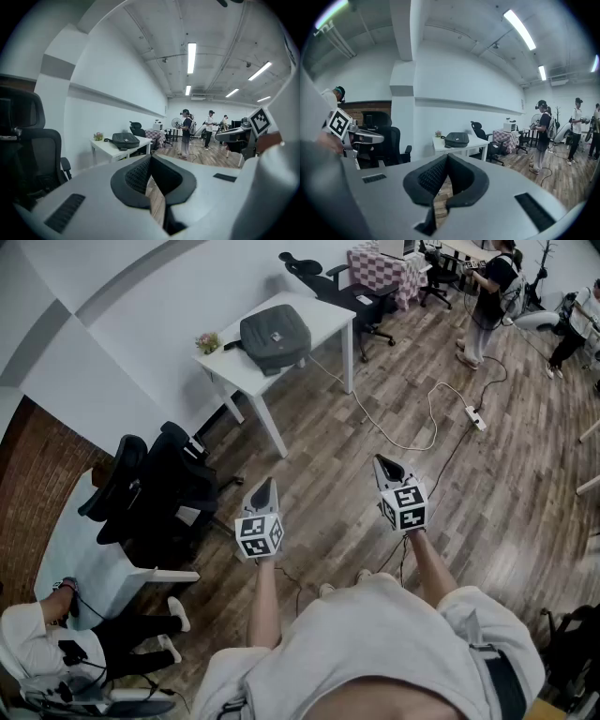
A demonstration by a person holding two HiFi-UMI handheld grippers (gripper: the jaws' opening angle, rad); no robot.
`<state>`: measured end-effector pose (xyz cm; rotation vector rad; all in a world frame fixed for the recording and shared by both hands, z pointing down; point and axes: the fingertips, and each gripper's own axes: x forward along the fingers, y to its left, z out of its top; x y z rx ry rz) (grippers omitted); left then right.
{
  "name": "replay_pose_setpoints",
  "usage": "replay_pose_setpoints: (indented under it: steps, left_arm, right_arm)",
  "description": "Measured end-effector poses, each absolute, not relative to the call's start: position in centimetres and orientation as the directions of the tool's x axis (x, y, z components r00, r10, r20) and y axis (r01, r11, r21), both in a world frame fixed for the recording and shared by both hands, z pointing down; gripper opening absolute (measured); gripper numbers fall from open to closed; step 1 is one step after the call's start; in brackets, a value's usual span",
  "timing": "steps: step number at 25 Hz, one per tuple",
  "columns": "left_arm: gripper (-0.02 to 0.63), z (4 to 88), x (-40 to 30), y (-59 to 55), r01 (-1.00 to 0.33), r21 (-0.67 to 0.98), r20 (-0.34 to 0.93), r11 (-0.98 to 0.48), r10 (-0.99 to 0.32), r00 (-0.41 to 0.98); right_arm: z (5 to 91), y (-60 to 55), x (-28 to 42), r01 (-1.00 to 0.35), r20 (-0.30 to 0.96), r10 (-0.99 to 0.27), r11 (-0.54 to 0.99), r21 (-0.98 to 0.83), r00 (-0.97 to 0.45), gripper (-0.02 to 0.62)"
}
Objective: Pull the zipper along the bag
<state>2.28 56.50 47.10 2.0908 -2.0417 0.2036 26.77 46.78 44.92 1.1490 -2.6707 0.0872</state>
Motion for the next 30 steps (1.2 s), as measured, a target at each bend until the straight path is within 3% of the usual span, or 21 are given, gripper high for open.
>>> replay_pose_setpoints:
  steps: [30]
  left_arm:
    - [0.026, 48.2, 8.8, 50.2, -0.998, 0.06, 0.265, 0.021, -0.964, -0.005]
  right_arm:
    - [45.9, 39.7, 30.7, -0.695, 0.222, -0.686, 0.717, 0.047, -0.693, 0.014]
